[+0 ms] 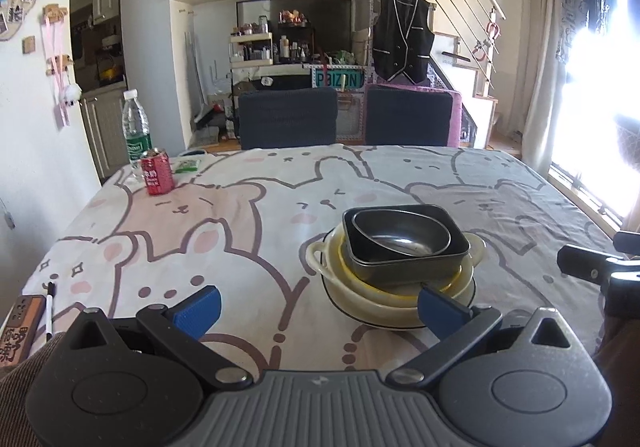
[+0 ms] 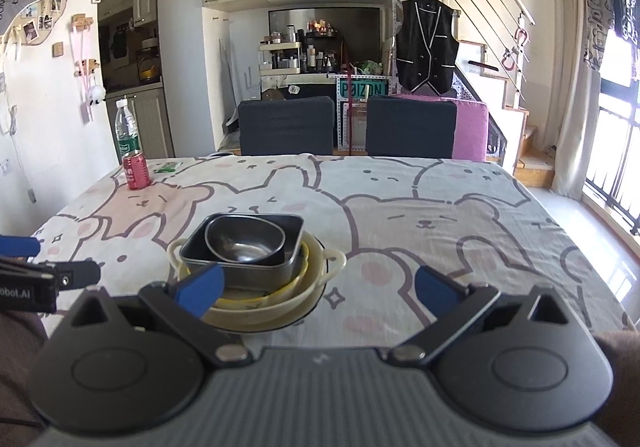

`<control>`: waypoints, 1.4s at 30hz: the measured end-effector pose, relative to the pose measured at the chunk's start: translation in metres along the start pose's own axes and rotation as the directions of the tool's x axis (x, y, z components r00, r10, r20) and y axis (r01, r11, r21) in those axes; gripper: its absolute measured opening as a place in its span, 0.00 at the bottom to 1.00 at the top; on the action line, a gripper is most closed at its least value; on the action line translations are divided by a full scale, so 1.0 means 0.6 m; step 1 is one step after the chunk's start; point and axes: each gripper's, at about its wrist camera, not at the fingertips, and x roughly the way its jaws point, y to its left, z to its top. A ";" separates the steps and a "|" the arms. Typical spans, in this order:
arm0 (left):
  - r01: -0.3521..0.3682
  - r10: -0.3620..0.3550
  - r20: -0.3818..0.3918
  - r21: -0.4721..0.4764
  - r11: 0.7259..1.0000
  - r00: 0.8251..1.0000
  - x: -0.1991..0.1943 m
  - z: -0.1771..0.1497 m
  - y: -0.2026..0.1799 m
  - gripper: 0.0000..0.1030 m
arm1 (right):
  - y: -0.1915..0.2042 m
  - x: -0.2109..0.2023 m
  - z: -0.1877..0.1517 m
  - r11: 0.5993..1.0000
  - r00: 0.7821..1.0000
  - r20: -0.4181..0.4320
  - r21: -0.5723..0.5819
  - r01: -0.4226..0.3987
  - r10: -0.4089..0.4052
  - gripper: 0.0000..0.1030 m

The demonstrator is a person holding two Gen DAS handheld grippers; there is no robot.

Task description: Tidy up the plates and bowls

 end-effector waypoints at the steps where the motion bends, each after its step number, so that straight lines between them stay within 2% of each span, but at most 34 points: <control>1: -0.001 0.001 0.007 -0.001 1.000 1.000 -0.003 -0.002 0.000 1.00 | -0.002 0.000 0.000 1.000 1.000 0.000 0.003 0.001 -0.001 1.00; 9: -0.006 0.007 0.034 -0.016 1.000 0.999 -0.012 -0.009 0.002 1.00 | -0.002 -0.003 -0.006 1.000 1.000 0.000 0.019 0.007 -0.007 1.00; 42: 0.010 -0.009 0.040 -0.010 1.000 0.999 -0.016 -0.011 -0.001 1.00 | 0.003 -0.003 -0.008 1.000 1.000 -0.006 0.009 0.014 -0.014 1.00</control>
